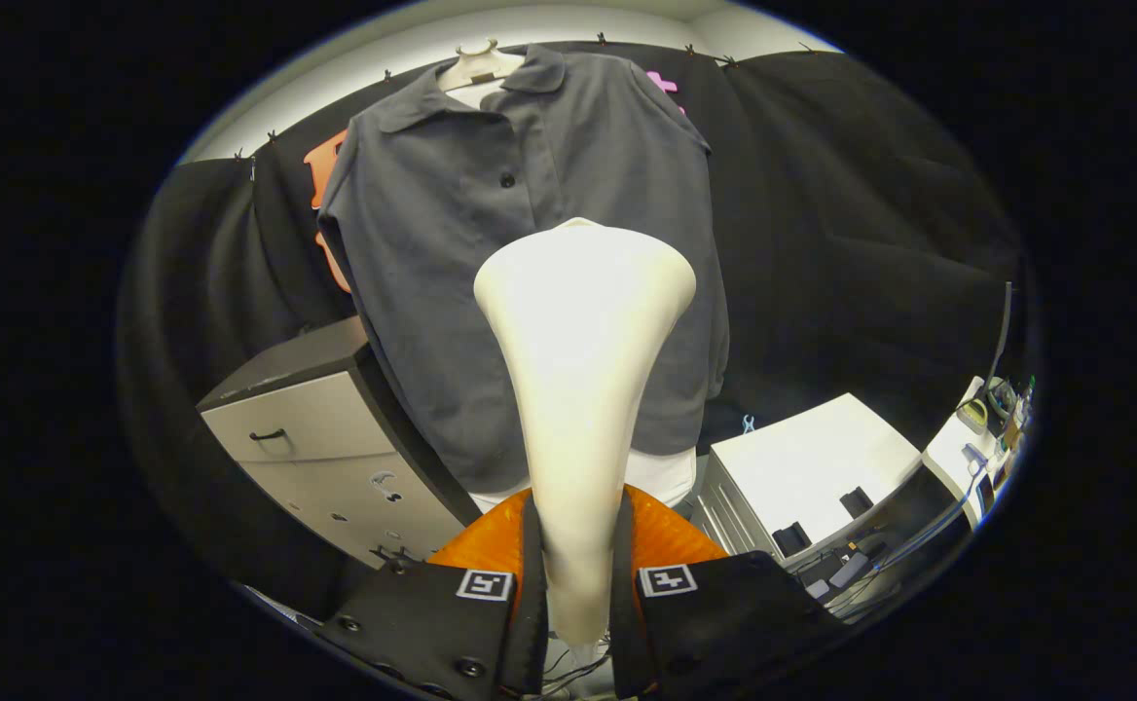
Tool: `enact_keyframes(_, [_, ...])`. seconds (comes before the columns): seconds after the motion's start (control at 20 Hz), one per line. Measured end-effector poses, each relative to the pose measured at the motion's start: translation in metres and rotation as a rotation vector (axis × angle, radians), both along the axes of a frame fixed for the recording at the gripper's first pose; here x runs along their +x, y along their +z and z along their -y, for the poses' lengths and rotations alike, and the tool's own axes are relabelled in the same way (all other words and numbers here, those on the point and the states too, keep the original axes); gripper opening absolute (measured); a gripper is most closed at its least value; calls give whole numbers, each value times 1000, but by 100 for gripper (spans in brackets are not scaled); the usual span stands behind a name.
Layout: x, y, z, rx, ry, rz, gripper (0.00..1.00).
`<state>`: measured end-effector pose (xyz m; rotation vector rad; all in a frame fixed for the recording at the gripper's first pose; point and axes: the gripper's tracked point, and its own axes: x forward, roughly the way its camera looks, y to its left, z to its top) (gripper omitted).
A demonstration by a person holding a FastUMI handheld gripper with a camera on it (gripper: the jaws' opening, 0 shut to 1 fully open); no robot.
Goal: Iron the clothes twice with a garment steamer, once on the left side and once on the right side.
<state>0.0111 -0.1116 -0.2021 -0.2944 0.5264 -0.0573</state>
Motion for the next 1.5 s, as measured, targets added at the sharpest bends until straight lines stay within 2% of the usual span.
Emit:
enact_keyframes(0.3, [-18,71,-53,-72,30,172,34])
enact_keyframes(0.6, [-26,130,-107,-90,110,307,33])
enact_keyframes(0.85, [-31,149,-125,-89,148,374,33])
enact_keyframes(1.5, [-42,154,-125,-91,127,408,33])
